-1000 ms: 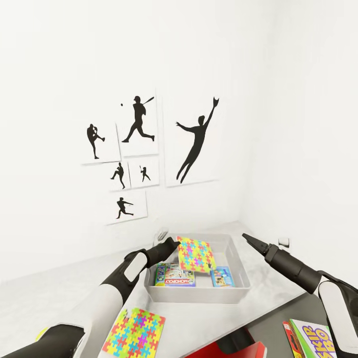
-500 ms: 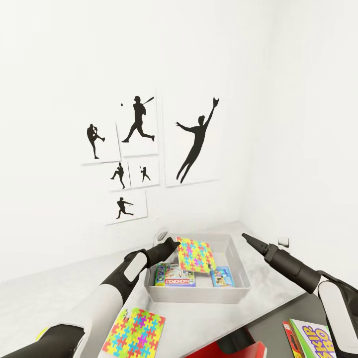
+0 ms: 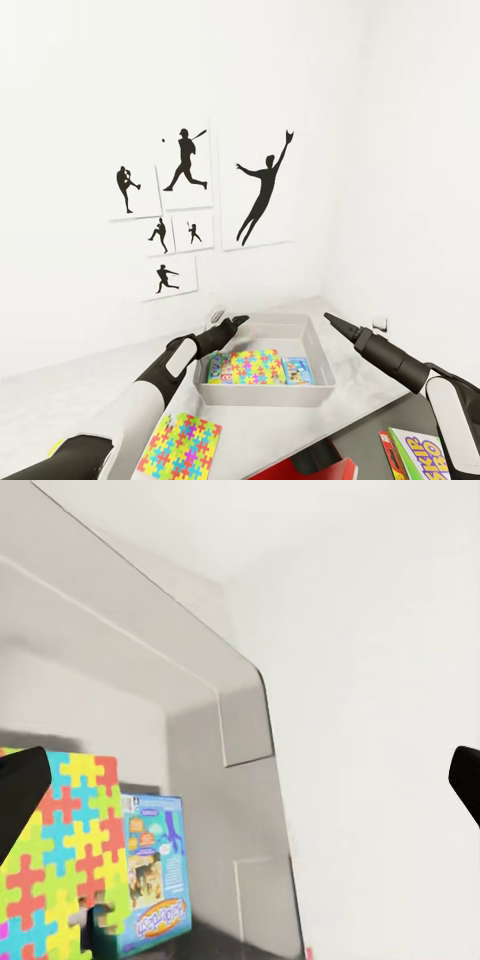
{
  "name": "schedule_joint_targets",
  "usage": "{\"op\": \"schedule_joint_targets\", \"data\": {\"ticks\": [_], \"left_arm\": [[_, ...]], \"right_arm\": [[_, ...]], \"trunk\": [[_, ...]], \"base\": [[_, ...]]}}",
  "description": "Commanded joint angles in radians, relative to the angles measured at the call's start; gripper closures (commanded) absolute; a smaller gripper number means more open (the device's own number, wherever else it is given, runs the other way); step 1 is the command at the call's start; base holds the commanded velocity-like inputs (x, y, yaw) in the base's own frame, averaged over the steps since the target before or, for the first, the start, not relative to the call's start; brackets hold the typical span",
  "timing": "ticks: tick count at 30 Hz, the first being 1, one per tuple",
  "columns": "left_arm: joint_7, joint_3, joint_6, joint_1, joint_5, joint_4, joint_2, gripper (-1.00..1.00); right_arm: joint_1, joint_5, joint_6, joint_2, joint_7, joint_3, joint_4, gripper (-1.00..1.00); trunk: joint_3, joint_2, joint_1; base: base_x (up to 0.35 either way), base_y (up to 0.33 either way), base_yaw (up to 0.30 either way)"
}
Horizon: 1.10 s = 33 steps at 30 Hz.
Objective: Put all the toys in the child's room - the three board games (two on the bed and one on the table), the two jigsaw puzzles on the table, and the tennis ball on the table - inside the toy box on the table in the child's room.
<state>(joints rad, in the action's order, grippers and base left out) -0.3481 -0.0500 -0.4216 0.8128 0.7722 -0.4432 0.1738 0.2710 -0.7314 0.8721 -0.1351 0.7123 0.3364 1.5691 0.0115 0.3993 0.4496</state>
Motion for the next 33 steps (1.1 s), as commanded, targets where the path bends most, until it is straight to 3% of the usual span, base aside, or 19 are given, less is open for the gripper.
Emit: {"op": "schedule_joint_targets", "data": {"ticks": [1, 5, 8, 11, 12, 13, 14, 17, 18, 21, 24, 28, 33], "left_arm": [[-0.001, -0.002, -0.004, 0.0, 0.006, 0.0, 0.0, -1.0], [-0.012, -0.001, -0.003, 0.0, 0.006, -0.005, -0.005, -1.0], [-0.049, 0.0, -0.041, -0.001, 0.011, -0.019, -0.043, -1.0], [-0.219, 0.017, -0.199, -0.001, 0.017, -0.053, -0.13, -1.0], [-0.257, 0.021, -0.224, -0.002, 0.018, -0.061, -0.146, -1.0], [-0.379, 0.028, -0.294, -0.003, 0.018, -0.087, -0.199, -1.0], [-0.422, 0.03, -0.314, -0.003, 0.018, -0.096, -0.218, -1.0], [-0.672, 0.032, -0.396, -0.007, 0.016, -0.146, -0.325, -1.0], [-0.707, 0.032, -0.402, -0.008, 0.015, -0.151, -0.34, -1.0], [-0.846, 0.033, -0.425, -0.012, 0.007, -0.167, -0.425, -1.0], [-0.884, 0.03, -0.431, -0.014, 0.004, -0.17, -0.482, -1.0], [-0.899, 0.025, -0.435, -0.018, -0.002, -0.172, -0.532, -1.0], [-0.906, 0.023, -0.429, -0.061, -0.025, -0.172, -0.628, -1.0]], "right_arm": [[0.0, 0.0, 0.005, 0.0, 0.003, 0.001, 0.0, -1.0], [0.0, 0.0, 0.004, 0.0, 0.003, -0.004, -0.001, -1.0], [0.0, 0.0, 0.0, 0.0, 0.003, -0.014, -0.001, -1.0], [0.0, 0.0, -0.019, 0.0, 0.004, -0.017, -0.001, -1.0], [0.0, 0.0, -0.02, 0.0, 0.004, -0.017, -0.001, -1.0], [0.0, 0.0, -0.023, 0.0, 0.005, -0.017, -0.001, -1.0], [0.0, 0.0, -0.023, 0.0, 0.005, -0.017, -0.001, -1.0], [0.0, 0.0, -0.025, -0.001, 0.008, -0.017, -0.001, -1.0], [0.0, 0.0, -0.025, -0.001, 0.009, -0.017, -0.001, -1.0], [0.001, 0.0, -0.024, -0.002, 0.013, -0.016, 0.0, -1.0], [0.001, 0.0, -0.024, -0.002, 0.014, -0.015, -0.001, -1.0], [0.001, -0.001, -0.023, -0.003, 0.015, -0.014, -0.001, -1.0], [0.001, -0.002, -0.022, -0.003, 0.015, -0.012, 0.0, -1.0]], "trunk": [[0.0, 0.001, 0.0], [0.0, 0.001, 0.0], [0.0, 0.001, 0.0], [0.0, 0.001, 0.0], [0.0, 0.001, 0.0], [0.0, 0.001, 0.0], [0.0, 0.001, 0.0], [0.0, 0.001, 0.0], [0.0, 0.001, 0.0], [0.0, 0.001, 0.0], [0.0, 0.001, 0.0], [0.0, 0.001, 0.0], [0.0, 0.001, 0.0]], "base": [[0.0, 0.0, 0.0], [0.0, 0.0, 0.0], [0.0, 0.0, 0.0], [0.0, 0.0, 0.0], [0.0, 0.0, 0.0], [0.0, 0.0, 0.0], [0.0, 0.0, 0.0], [0.0, 0.0, 0.0], [0.0, 0.0, 0.0], [0.0, 0.0, 0.0], [-0.013, 0.031, 0.0], [-0.081, 0.15, 0.0], [-0.022, 0.041, 0.0]]}}
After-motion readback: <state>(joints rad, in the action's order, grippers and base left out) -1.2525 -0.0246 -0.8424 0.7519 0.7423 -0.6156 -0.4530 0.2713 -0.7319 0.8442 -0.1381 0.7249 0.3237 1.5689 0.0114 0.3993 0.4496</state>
